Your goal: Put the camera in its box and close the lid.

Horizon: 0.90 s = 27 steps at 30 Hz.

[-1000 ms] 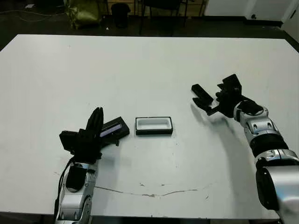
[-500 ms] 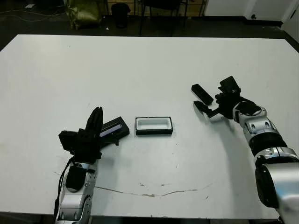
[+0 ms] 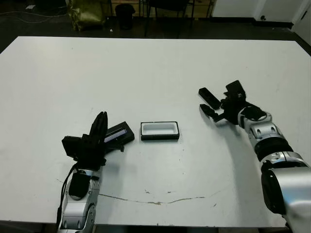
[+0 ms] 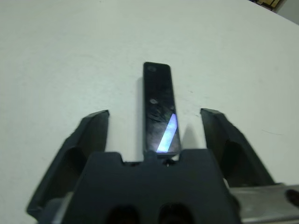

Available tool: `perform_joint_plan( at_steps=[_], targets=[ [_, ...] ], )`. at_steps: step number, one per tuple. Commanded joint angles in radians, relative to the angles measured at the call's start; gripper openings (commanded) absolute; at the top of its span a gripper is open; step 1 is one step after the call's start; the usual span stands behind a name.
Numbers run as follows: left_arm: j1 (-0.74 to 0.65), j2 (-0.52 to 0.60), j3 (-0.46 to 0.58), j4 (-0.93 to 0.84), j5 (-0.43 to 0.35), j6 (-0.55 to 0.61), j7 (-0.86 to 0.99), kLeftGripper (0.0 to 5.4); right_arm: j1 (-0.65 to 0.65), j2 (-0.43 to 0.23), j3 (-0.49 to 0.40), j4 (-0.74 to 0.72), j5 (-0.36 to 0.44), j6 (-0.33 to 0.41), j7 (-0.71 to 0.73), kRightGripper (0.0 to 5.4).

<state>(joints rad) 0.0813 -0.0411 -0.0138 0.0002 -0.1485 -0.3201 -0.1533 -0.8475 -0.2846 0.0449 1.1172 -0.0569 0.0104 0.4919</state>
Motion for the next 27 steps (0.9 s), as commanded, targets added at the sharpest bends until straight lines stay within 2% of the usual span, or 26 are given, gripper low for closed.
perform_joint_plan(
  at_steps=[1,8,13,16,23,27],
  targets=[
    [0.015,0.006,0.0,0.0,0.009,0.024,0.006,0.0,0.045,0.019,0.026,0.046,-0.03,0.009,0.0,3.4],
    [0.016,0.001,-0.001,-0.007,0.008,0.035,0.012,0.0,0.042,0.042,0.042,0.067,-0.042,0.05,-0.041,1.82],
    [0.012,0.001,0.002,-0.002,0.015,0.027,0.017,0.0,0.044,0.037,0.049,0.071,-0.043,0.052,-0.006,0.81],
    [0.014,0.004,0.001,-0.009,0.018,0.034,0.02,0.0,0.043,0.034,0.049,0.072,-0.04,0.06,0.011,0.61],
    [0.013,0.0,0.001,-0.005,0.017,0.026,0.022,0.0,0.036,0.027,0.035,0.065,-0.026,0.081,0.031,0.59],
    [0.015,0.002,0.0,-0.008,0.015,0.029,0.021,0.0,0.039,0.012,0.024,0.026,-0.013,0.053,0.043,0.59]
  ],
)
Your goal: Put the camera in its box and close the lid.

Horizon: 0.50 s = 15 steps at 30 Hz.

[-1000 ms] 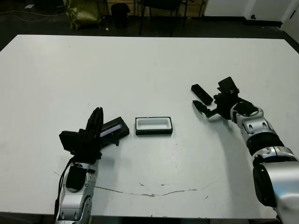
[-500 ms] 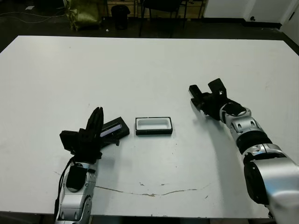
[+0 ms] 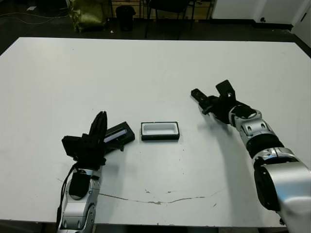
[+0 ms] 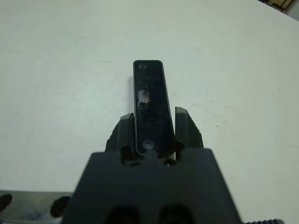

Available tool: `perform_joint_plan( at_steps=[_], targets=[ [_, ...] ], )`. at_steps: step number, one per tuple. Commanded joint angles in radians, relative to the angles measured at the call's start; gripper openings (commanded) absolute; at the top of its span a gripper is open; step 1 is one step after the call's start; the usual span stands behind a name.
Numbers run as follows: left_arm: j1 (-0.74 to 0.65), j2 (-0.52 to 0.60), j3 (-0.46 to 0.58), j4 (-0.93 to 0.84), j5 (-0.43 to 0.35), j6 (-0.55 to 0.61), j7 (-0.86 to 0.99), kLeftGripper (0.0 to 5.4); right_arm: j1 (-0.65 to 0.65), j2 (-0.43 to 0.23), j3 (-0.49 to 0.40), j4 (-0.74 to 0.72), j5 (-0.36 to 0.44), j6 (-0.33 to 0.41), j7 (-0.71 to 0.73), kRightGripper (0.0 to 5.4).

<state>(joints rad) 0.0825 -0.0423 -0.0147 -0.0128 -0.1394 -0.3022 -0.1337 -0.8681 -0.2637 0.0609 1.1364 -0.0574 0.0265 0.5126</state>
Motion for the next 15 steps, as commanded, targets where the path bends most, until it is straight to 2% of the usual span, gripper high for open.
perform_joint_plan(
  at_steps=[1,4,6,8,13,15],
  targets=[
    [0.014,0.004,0.001,0.007,0.004,0.011,0.0,0.0,0.057,-0.014,0.007,-0.012,-0.011,0.038,0.024,0.59],
    [0.007,0.009,0.005,0.025,0.007,-0.01,-0.005,0.0,0.052,-0.039,-0.024,-0.096,0.031,0.015,0.08,0.58],
    [0.007,0.009,0.005,0.028,0.008,-0.015,-0.005,0.0,0.054,-0.052,-0.044,-0.163,0.059,0.024,0.116,0.54],
    [0.008,0.009,0.004,0.028,0.004,-0.016,-0.006,0.0,0.057,-0.066,-0.065,-0.25,0.104,0.047,0.191,0.54],
    [0.012,0.005,0.003,0.011,0.007,0.01,0.006,0.0,0.072,-0.106,-0.091,-0.504,0.239,0.18,0.389,0.53],
    [0.015,0.004,0.001,0.004,0.014,0.013,0.013,0.0,0.095,-0.123,-0.078,-0.619,0.261,0.186,0.433,0.53]
  ],
)
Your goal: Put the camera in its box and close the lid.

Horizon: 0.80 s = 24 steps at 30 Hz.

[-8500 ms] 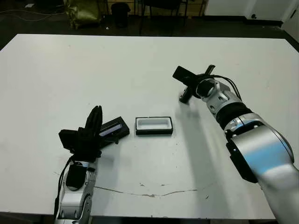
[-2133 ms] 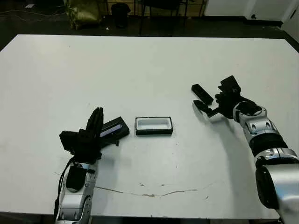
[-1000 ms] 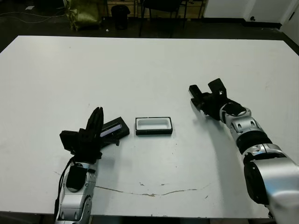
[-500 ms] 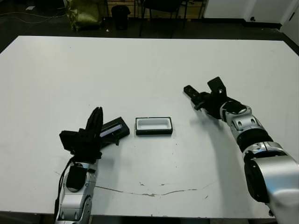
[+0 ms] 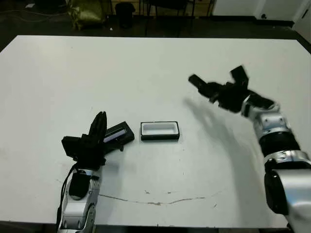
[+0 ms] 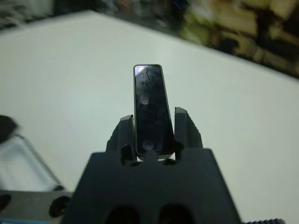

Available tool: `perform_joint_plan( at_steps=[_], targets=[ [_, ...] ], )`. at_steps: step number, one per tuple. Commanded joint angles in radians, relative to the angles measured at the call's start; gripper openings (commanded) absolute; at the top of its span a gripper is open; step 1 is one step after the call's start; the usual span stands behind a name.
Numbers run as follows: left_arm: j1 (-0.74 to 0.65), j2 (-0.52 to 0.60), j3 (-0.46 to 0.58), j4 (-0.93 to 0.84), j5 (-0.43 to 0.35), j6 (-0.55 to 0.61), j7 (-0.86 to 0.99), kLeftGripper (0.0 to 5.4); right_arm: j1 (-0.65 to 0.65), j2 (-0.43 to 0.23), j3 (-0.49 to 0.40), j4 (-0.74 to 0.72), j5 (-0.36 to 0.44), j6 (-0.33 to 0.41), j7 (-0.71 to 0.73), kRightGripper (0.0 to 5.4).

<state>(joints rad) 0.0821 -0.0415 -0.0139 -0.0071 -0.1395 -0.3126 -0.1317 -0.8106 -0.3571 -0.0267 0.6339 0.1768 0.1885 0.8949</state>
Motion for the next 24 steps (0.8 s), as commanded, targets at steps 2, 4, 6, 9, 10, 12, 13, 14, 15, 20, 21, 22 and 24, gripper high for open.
perform_joint_plan(
  at_steps=[2,4,6,9,10,12,13,14,15,20,21,22,24],
  targets=[
    [0.016,0.003,-0.001,-0.007,0.012,0.027,0.01,0.0,0.055,-0.044,0.026,-0.215,0.045,0.049,0.086,0.53],
    [0.018,0.004,-0.003,-0.016,0.012,0.036,0.012,0.0,0.06,-0.059,0.051,-0.314,0.068,0.122,0.119,0.53],
    [0.021,0.005,-0.003,-0.029,0.015,0.053,0.018,0.0,0.06,-0.081,0.087,-0.406,0.081,0.198,0.153,0.53],
    [0.022,0.005,-0.001,-0.039,0.016,0.062,0.021,0.0,0.061,-0.104,0.144,-0.5,0.082,0.237,0.198,0.53],
    [0.02,0.005,0.001,-0.034,0.014,0.056,0.019,0.0,0.06,-0.108,0.164,-0.518,0.084,0.239,0.219,0.53],
    [0.016,0.004,0.004,-0.027,0.01,0.049,0.016,0.0,0.057,-0.118,0.21,-0.551,0.075,0.241,0.252,0.53],
    [0.015,0.004,0.005,-0.026,0.009,0.049,0.015,0.0,0.054,-0.125,0.233,-0.572,0.065,0.256,0.257,0.53],
    [0.016,0.003,0.004,-0.028,0.009,0.051,0.016,0.0,0.053,-0.13,0.251,-0.589,0.059,0.269,0.259,0.53],
    [0.017,0.002,0.004,-0.032,0.01,0.055,0.018,0.0,0.053,-0.133,0.267,-0.602,0.054,0.272,0.262,0.53],
    [0.017,0.001,0.004,-0.029,0.003,0.051,0.014,0.0,0.04,-0.131,0.339,-0.591,0.033,0.272,0.301,0.53],
    [0.018,0.002,0.005,-0.03,0.005,0.05,0.016,0.0,0.038,-0.126,0.349,-0.578,0.028,0.271,0.302,0.53],
    [0.017,0.003,0.005,-0.027,0.006,0.046,0.016,0.0,0.036,-0.121,0.36,-0.566,0.021,0.264,0.305,0.53],
    [0.018,0.003,0.007,-0.026,0.004,0.048,0.017,0.0,0.033,-0.113,0.377,-0.54,0.011,0.241,0.314,0.53]
  ],
)
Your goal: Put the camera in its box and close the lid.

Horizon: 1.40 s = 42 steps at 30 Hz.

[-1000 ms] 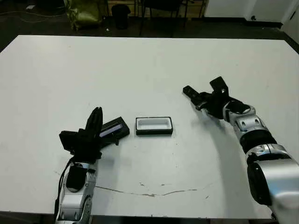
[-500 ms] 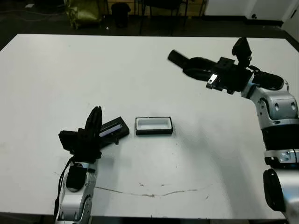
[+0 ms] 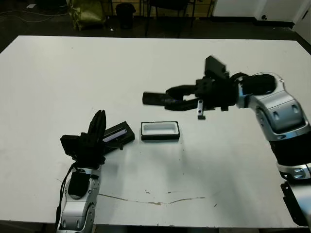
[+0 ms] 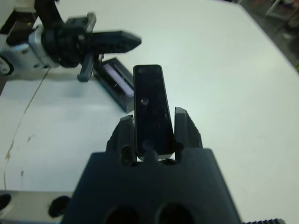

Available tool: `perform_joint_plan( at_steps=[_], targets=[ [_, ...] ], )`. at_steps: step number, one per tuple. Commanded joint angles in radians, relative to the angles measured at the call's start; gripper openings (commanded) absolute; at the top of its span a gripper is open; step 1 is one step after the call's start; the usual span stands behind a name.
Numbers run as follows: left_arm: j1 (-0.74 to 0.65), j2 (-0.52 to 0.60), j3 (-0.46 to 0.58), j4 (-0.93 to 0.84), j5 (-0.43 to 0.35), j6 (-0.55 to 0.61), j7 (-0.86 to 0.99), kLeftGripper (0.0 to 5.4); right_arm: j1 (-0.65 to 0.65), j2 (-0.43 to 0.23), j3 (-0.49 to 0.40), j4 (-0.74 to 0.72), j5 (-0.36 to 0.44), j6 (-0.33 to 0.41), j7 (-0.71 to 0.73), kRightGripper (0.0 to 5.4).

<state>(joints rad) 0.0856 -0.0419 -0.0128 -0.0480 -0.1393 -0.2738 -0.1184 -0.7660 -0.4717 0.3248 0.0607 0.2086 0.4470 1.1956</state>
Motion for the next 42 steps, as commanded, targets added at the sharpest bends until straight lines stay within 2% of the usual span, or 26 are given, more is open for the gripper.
perform_joint_plan(
  at_steps=[1,9,15,20,27,42],
  targets=[
    [0.017,0.003,0.006,0.011,0.006,0.014,0.008,0.0,-0.016,0.006,0.034,0.049,-0.026,-0.028,0.021,0.53],
    [0.03,0.001,0.005,-0.008,-0.008,0.036,0.006,0.0,-0.069,0.006,0.074,0.121,-0.055,-0.031,0.095,0.53],
    [0.026,0.004,0.005,0.002,-0.003,0.025,0.0,0.0,-0.123,0.006,0.073,0.243,-0.083,-0.079,0.153,0.53],
    [0.023,0.002,0.003,0.015,-0.006,0.011,-0.007,0.0,-0.126,0.015,0.075,0.286,-0.109,-0.132,0.155,0.53],
    [0.02,0.004,0.004,0.026,-0.007,-0.004,-0.014,0.0,-0.107,0.025,0.082,0.274,-0.115,-0.091,0.148,0.53],
    [0.019,0.002,0.005,0.043,-0.008,-0.026,-0.02,0.0,-0.074,0.039,0.113,0.288,-0.144,-0.101,0.139,0.53]
  ],
)
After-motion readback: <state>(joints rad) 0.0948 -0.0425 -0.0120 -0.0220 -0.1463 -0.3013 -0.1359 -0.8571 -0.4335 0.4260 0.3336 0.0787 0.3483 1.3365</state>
